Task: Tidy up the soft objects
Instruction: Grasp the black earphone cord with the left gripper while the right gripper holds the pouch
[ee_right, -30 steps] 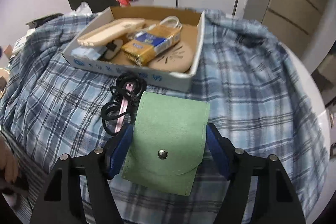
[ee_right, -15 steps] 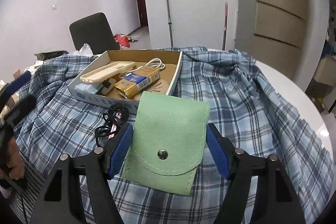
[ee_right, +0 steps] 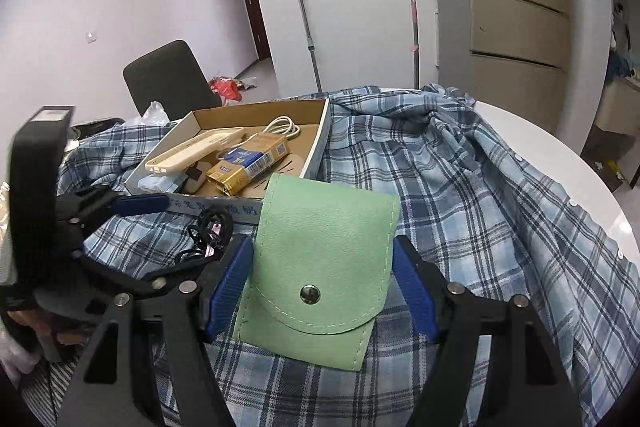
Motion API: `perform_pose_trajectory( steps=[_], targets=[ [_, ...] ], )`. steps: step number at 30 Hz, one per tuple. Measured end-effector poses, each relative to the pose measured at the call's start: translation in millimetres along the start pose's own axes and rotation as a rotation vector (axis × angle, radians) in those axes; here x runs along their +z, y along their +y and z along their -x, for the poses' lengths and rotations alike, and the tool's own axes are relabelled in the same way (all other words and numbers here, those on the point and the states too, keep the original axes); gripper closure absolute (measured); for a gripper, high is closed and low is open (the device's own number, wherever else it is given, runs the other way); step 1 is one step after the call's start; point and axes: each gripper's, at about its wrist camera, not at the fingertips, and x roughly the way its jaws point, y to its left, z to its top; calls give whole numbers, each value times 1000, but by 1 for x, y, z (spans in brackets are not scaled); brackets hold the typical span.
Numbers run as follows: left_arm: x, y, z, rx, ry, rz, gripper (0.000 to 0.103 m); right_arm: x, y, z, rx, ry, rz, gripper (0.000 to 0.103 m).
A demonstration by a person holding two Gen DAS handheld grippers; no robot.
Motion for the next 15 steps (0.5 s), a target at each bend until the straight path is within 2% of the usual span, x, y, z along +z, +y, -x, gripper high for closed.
perform_pose_trajectory(
  steps=[4,7,11,15],
  targets=[
    [6,6,-13,-4,33,13,30,0,-1,-1,4,5,-4,33],
    [7,9,-24,-42,71,43,59,-1,0,0,6,6,-4,33],
    [4,11,-31,-38,93,55,80,-1,0,0,9,6,-5,33],
    [0,12,-13,-50,51,62,88,-1,0,0,11,9,-7,33]
  ],
)
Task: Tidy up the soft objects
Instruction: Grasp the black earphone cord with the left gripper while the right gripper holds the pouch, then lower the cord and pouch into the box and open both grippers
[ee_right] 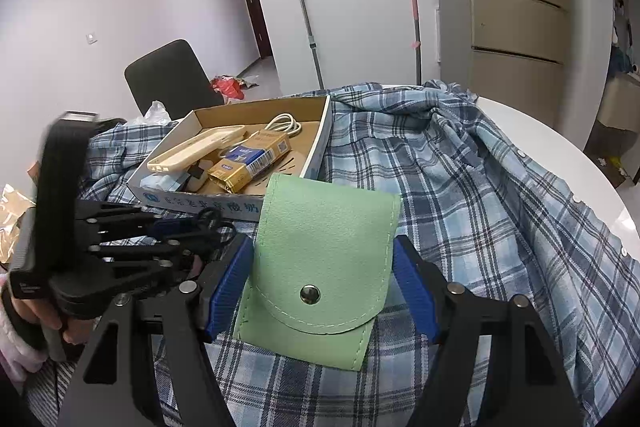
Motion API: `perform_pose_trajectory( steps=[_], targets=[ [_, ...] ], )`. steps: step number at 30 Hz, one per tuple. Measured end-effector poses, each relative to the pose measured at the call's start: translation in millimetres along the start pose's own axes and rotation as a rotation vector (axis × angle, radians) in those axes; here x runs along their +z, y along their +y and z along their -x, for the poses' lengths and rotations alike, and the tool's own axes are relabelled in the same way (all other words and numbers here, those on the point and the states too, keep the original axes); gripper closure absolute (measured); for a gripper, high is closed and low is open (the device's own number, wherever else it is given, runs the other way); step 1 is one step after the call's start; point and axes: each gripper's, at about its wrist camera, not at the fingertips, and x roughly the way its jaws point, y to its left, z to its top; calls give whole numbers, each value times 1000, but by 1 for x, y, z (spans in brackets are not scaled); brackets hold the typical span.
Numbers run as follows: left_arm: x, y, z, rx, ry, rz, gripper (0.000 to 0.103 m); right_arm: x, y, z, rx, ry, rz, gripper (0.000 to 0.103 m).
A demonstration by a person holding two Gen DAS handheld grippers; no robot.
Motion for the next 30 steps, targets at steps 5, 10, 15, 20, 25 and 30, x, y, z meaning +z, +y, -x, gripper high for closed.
perform_pose_trajectory(
  steps=[5,10,15,20,25,30],
  targets=[
    [-17,-8,52,13,-150,-46,89,0,1,1,0,-6,2,33],
    [-38,-7,100,9,-314,-34,89,0,1,3,2,-21,6,33],
    [-59,-6,127,59,-483,-40,89,-1,5,14,28,-81,26,33],
    [-66,3,141,94,-572,16,89,-2,15,27,53,-149,71,33],
    [-69,6,147,110,-590,37,89,-3,24,31,25,-172,108,33],
    [-65,7,151,141,-603,31,89,0,30,40,-10,-202,131,33]
  ],
)
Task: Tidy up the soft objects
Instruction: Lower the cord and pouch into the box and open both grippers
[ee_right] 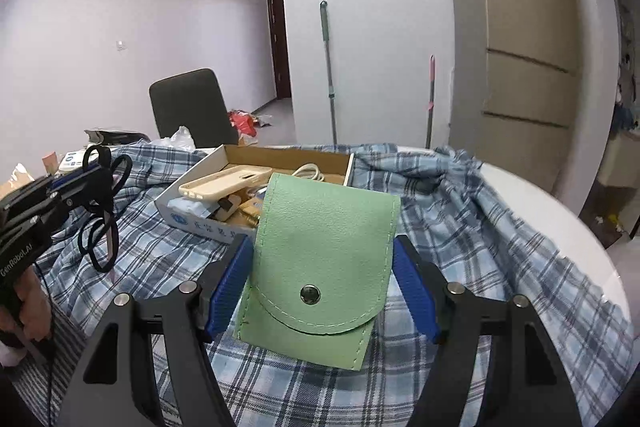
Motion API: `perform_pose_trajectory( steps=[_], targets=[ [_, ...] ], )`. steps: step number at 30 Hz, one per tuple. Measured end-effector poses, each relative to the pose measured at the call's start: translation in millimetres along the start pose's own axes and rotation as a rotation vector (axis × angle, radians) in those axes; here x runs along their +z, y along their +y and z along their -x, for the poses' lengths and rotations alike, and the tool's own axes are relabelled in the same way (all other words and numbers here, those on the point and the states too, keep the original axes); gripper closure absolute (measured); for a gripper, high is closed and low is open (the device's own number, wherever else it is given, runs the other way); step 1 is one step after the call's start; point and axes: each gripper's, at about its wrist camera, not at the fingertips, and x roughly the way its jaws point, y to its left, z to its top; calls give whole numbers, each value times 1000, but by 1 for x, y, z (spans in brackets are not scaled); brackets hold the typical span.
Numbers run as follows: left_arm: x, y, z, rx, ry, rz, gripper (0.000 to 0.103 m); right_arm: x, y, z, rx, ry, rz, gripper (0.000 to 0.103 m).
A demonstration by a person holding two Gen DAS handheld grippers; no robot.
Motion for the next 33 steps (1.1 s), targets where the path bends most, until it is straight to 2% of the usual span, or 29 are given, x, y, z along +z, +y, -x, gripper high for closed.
perform_pose_trajectory(
  steps=[3,6,11,14,17,19,23,29,31,33],
  targets=[
    [14,5,-1,22,-13,8,89,13,6,9,-47,-11,22,33],
    [36,14,-6,52,-14,29,89,32,13,19,-59,-37,49,33],
    [76,30,-29,94,17,85,89,85,28,19,-54,-89,81,33],
    [105,38,-49,71,49,119,89,122,37,5,-70,-129,74,33],
    [126,44,-62,155,20,132,89,151,39,-21,-77,-109,47,33],
    [135,50,-72,155,27,150,89,162,37,-39,-92,-89,26,33],
    [136,64,-94,163,64,162,89,170,24,-70,-78,-54,-55,33],
    [115,80,-117,155,138,174,89,146,18,-97,-71,-16,-62,33],
    [107,82,-126,140,182,170,89,139,19,-104,-54,4,-63,33],
    [98,84,-142,128,258,171,89,132,21,-112,-54,26,-53,33]
  ],
)
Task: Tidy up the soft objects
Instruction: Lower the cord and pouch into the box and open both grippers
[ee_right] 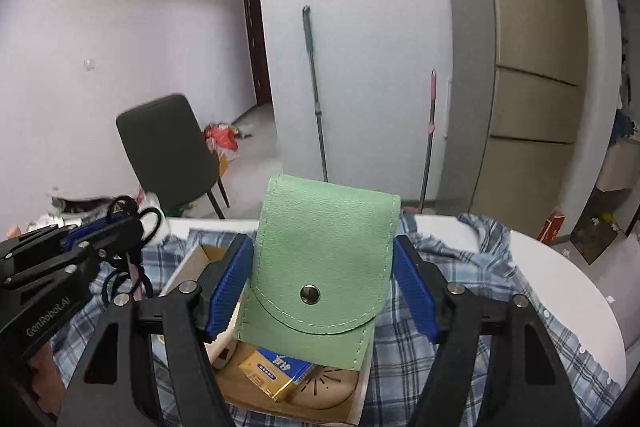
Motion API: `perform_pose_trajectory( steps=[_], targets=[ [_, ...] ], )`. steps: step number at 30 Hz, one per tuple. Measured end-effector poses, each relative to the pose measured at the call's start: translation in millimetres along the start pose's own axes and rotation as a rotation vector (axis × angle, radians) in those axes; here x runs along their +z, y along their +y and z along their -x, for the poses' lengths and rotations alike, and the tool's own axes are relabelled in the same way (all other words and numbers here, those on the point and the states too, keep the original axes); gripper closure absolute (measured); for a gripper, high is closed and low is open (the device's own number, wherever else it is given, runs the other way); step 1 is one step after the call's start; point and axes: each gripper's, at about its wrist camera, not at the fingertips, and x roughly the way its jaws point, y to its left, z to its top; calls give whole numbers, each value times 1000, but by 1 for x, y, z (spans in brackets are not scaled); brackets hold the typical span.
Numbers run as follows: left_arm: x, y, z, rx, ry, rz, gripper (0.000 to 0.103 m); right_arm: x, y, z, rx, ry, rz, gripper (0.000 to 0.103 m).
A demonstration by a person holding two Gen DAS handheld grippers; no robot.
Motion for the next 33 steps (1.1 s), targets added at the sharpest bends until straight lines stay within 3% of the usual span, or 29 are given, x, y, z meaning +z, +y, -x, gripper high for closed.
perform_pose_trajectory(
  steps=[4,9,13,14,15,22,33],
  targets=[
    [-15,2,-28,7,102,-8,89,-12,5,-16,1,49,21,33],
    [-27,3,-53,24,170,-4,87,-25,7,-30,14,101,35,33],
    [-35,10,-63,25,207,26,37,-33,15,-39,27,133,53,33],
    [-35,11,-63,45,199,24,33,-34,18,-40,21,134,61,33],
    [-35,11,-60,76,176,13,33,-35,19,-41,20,136,65,33],
    [-24,23,-44,79,136,55,33,-36,19,-48,25,159,70,33],
    [-16,25,-27,50,83,90,33,-50,31,-65,94,196,98,31]
  ],
)
